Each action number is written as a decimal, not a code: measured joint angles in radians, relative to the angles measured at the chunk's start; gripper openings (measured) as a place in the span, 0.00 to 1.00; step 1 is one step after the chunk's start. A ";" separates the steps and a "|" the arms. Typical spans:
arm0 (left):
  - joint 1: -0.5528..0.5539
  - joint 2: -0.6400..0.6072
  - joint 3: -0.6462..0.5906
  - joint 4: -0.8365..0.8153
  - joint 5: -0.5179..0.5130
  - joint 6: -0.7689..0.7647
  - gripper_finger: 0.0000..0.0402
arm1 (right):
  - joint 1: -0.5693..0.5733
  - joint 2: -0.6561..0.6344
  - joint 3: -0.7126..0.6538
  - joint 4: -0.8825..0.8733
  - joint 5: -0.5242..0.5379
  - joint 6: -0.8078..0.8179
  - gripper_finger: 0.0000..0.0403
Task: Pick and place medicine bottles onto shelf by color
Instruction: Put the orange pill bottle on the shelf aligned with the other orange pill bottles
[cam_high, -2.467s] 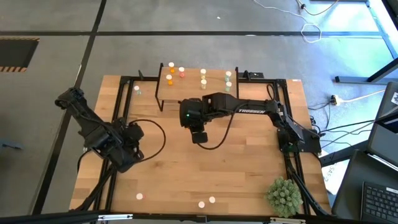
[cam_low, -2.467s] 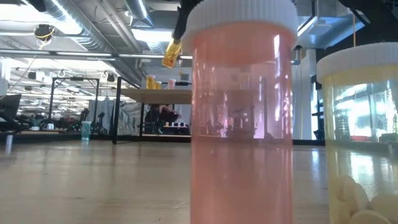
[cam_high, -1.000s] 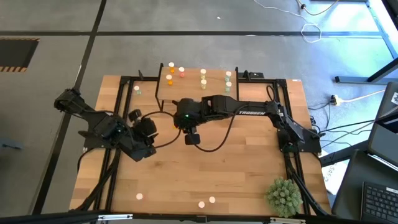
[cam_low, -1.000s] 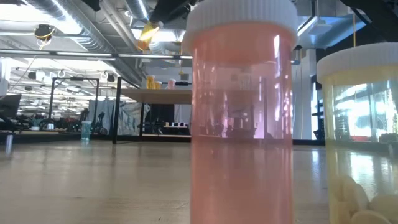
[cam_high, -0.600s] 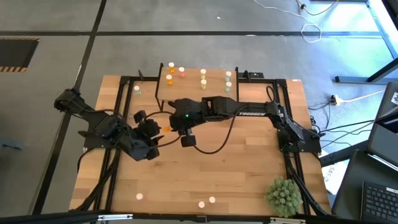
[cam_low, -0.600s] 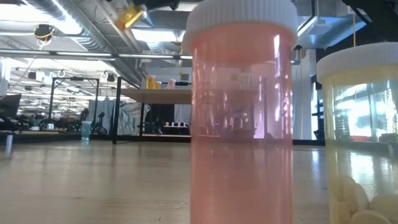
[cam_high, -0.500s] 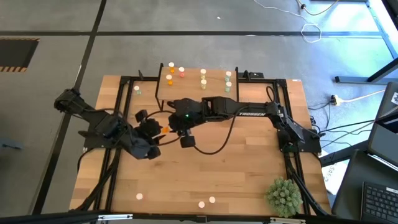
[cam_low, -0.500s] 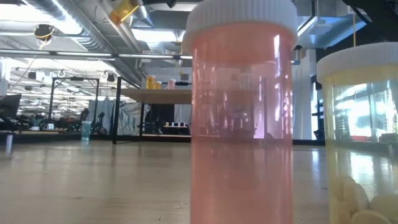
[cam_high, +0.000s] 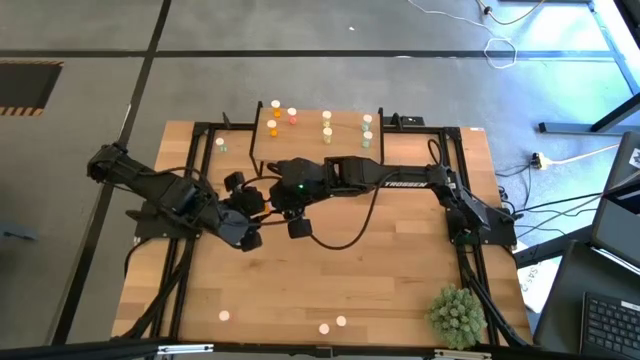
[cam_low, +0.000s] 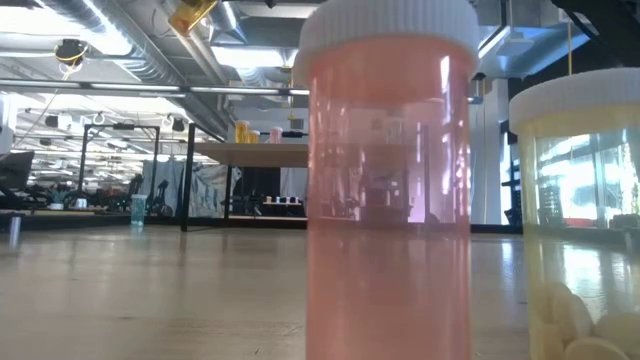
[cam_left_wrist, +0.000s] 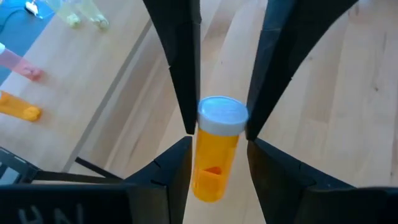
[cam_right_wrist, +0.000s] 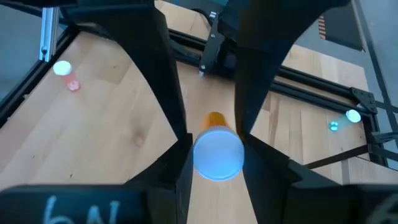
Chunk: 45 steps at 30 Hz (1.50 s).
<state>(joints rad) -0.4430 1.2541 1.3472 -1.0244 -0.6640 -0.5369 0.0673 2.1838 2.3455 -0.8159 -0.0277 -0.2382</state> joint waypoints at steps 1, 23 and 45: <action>0.002 0.000 0.000 -0.002 0.000 0.001 0.37 | 0.000 0.000 0.000 0.000 0.001 0.000 0.30; 0.006 0.010 0.000 -0.015 -0.004 0.069 0.37 | 0.000 0.000 0.000 -0.002 0.000 0.002 0.30; 0.007 0.017 0.000 -0.014 -0.004 0.076 0.15 | -0.001 0.000 0.000 0.003 0.002 0.001 0.30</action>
<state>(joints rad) -0.4358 1.2709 1.3472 -1.0386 -0.6682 -0.4606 0.0666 2.1838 2.3455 -0.8131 -0.0254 -0.2371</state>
